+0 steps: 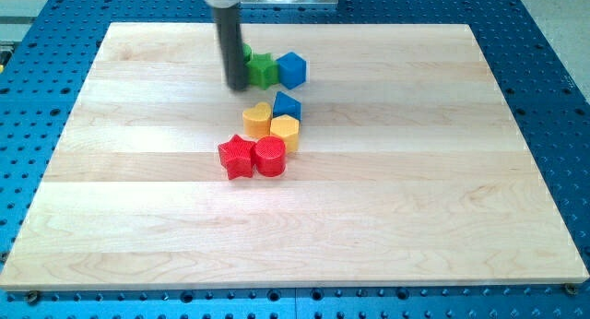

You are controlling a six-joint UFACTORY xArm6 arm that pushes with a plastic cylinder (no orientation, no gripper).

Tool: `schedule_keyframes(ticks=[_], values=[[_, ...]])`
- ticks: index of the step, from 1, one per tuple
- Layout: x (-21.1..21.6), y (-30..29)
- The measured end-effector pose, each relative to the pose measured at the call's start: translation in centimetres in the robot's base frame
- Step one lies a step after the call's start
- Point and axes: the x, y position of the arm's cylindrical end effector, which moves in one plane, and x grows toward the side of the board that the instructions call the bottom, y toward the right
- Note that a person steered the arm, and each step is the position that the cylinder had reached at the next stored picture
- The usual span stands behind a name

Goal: Push the green blocks and the blue blocks to the top center of the board

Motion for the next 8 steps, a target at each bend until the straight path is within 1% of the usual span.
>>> schedule_keyframes(ticks=[1,2,3,4,5,6,7,8], values=[[-1.8,0.9],[0.5,-0.5],[-2.3,-1.9],[-7.1,0.2],[-2.5,-0.4],[0.7,-1.7],[-0.4,3.6],[-3.0,4.8]])
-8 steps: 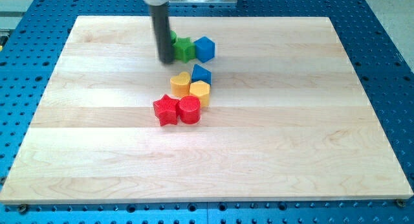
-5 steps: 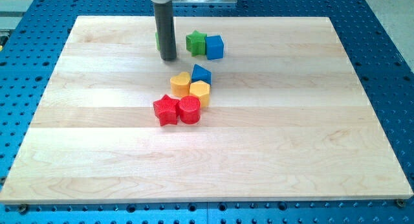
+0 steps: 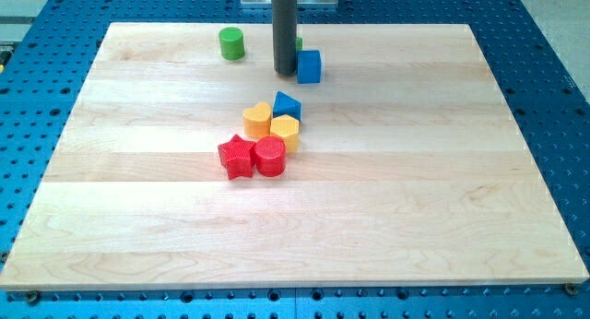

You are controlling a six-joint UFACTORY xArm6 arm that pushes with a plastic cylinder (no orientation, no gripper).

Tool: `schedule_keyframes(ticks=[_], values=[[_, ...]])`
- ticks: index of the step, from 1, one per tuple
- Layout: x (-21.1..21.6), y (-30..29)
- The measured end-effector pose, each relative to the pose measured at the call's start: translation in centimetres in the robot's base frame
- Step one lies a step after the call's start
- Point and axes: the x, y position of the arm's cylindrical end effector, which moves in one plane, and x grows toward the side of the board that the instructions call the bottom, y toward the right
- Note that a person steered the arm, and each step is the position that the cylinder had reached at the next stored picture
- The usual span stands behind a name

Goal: Push the green blocks and the blue blocks to the top center of the board

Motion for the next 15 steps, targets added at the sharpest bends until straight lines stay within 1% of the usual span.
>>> schedule_keyframes(ticks=[1,2,3,4,5,6,7,8,9,10,12,13,14,15], values=[[-2.7,0.4],[0.5,-4.0],[2.0,-1.3],[1.1,2.1],[3.3,0.4],[3.2,6.7],[0.9,8.4],[3.8,5.5],[0.9,5.2],[-0.6,8.8],[-2.0,9.9],[-2.5,5.9],[-3.2,4.9],[0.1,-6.0]])
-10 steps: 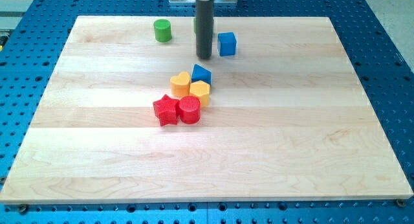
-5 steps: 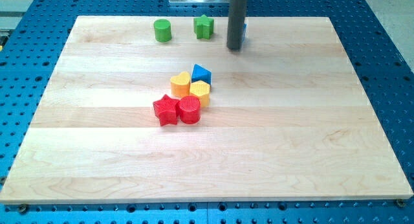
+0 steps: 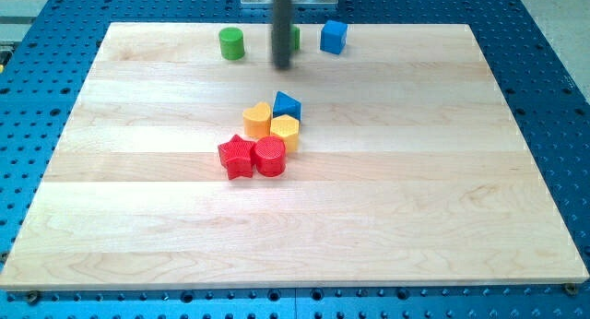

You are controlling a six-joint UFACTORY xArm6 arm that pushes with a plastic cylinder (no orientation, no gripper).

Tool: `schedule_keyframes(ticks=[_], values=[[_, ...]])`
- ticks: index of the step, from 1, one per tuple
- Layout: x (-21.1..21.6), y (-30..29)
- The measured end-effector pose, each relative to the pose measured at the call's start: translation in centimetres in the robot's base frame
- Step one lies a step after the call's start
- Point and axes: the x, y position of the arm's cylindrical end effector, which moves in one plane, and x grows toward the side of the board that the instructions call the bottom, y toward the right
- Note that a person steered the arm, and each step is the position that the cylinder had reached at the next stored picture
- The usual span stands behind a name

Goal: Push the green blocks and the blue blocks to the top center of the board

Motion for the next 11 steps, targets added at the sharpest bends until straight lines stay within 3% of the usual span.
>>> schedule_keyframes(ticks=[1,4,5,7,8,9,10,11], values=[[0.2,-8.3],[-2.8,-3.2],[1.0,-4.0],[9.2,11.8],[13.3,6.1],[8.4,1.2],[5.0,3.3],[9.0,-2.3]])
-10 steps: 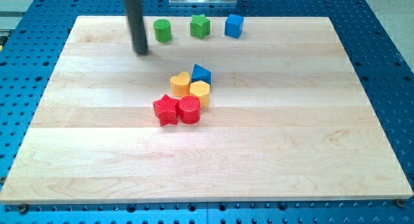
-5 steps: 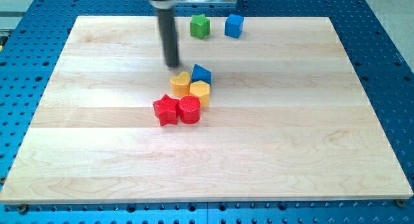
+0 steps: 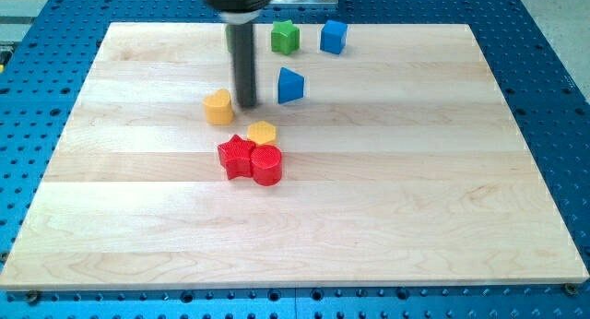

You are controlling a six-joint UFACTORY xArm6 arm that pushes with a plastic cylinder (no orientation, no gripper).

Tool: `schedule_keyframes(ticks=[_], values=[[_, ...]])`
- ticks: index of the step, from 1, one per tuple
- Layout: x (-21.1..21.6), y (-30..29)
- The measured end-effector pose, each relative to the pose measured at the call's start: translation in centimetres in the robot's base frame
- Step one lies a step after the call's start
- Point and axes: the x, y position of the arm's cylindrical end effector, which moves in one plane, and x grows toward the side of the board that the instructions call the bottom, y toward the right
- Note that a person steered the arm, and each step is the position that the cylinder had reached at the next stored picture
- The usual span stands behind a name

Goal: Push the green blocks and the blue blocks to the top center of the board

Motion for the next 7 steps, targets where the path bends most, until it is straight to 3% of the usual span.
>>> schedule_keyframes(ticks=[1,2,3,4,5,6,7], values=[[1.0,4.5],[-0.8,8.8],[-5.2,9.6],[-6.2,9.5],[-5.6,14.6],[-7.5,16.2],[-8.4,16.0]])
